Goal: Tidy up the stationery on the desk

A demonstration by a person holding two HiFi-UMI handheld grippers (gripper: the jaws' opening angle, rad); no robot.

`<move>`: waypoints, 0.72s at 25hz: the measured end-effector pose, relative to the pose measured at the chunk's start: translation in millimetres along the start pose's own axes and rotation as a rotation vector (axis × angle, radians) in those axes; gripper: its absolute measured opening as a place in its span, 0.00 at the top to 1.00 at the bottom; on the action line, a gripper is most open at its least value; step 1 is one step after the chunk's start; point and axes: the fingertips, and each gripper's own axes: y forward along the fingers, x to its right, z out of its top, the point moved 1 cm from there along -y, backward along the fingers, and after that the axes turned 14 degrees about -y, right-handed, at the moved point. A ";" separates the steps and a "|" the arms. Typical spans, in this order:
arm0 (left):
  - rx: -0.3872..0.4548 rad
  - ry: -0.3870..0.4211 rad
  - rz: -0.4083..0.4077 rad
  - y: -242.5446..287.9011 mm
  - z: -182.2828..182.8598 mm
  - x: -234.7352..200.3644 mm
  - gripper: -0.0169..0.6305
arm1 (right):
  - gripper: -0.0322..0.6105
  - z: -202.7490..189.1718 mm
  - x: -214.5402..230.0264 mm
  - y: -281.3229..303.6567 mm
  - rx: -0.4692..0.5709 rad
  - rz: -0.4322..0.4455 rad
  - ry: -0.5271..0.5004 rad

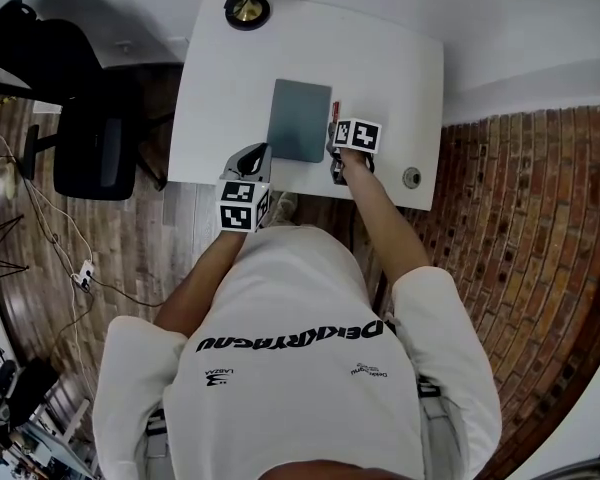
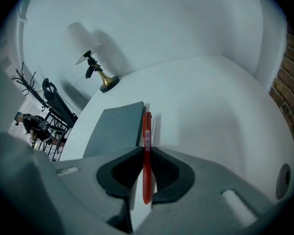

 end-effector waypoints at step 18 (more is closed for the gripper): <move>-0.007 -0.017 0.014 -1.3 -2.8 -7.2 0.98 | 0.88 -6.5 -3.2 10.6 -0.079 -0.005 0.127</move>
